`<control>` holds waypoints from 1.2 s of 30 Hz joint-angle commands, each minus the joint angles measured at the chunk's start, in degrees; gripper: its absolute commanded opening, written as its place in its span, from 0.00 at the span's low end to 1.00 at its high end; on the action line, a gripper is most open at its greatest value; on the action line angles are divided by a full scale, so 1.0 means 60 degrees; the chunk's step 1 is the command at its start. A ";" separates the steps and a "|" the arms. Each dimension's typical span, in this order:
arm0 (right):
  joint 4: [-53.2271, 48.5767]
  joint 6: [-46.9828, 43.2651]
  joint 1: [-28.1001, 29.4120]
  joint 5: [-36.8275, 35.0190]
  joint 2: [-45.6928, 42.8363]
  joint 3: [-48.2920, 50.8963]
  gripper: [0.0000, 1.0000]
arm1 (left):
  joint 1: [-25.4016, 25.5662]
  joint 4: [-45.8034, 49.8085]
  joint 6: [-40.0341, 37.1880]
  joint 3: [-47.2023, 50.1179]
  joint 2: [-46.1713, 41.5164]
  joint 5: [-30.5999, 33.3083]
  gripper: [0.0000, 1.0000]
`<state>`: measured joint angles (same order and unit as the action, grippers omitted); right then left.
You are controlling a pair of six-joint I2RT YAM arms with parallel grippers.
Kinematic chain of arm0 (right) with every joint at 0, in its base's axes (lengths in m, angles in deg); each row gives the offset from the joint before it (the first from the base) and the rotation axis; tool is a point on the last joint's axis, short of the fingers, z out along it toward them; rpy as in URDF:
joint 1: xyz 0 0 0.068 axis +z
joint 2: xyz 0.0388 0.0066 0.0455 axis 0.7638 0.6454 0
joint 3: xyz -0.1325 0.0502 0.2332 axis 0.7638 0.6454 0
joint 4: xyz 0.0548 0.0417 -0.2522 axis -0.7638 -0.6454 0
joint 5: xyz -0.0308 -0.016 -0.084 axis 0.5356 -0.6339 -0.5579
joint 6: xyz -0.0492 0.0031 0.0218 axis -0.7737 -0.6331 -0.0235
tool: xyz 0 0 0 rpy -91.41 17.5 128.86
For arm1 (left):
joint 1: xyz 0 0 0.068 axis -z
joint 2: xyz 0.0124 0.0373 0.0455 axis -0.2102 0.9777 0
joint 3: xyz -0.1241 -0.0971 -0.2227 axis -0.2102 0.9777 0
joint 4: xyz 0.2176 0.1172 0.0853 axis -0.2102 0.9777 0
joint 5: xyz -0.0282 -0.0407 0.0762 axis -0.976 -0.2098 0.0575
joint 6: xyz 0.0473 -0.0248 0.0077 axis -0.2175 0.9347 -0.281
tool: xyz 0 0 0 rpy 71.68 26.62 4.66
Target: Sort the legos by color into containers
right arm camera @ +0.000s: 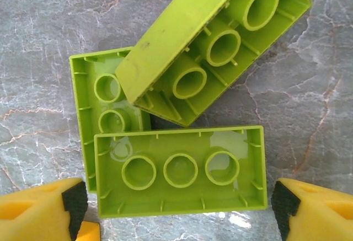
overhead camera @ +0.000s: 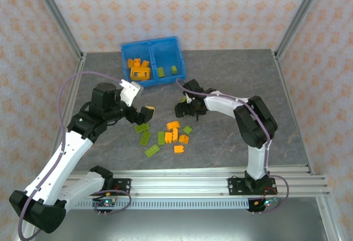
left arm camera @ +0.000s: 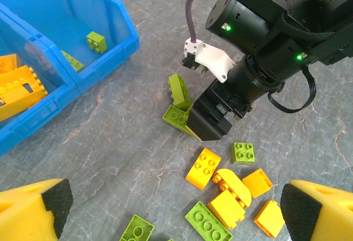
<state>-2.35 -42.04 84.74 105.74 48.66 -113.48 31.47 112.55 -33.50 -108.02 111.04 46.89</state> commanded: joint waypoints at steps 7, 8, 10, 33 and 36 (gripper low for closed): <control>0.0304 0.0200 -0.0103 0.0035 0.0538 -0.0211 0.67 | -0.0073 0.0052 -0.0079 -0.0050 -0.0131 0.0153 1.00; 0.0298 0.0208 -0.0104 0.0028 0.0521 -0.0221 0.65 | -0.0078 0.0054 -0.0076 -0.0059 -0.0138 0.0175 1.00; 0.0302 0.0235 -0.0123 0.0022 0.0458 -0.0194 0.63 | -0.0076 0.0054 -0.0085 -0.0050 -0.0160 0.0197 1.00; 0.0596 0.0690 -0.0049 -0.1123 -0.0641 -0.3654 0.50 | -0.0073 -0.0114 -0.0213 0.0044 -0.0569 -0.0453 1.00; 0.0296 0.0604 -0.0065 -0.1423 0.0862 -0.5554 0.50 | -0.0081 -0.0044 -0.0226 0.0013 -0.0706 -0.0262 1.00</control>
<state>1.82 -38.58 84.17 100.15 46.93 -140.40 31.47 112.55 -33.55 -108.02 108.33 45.40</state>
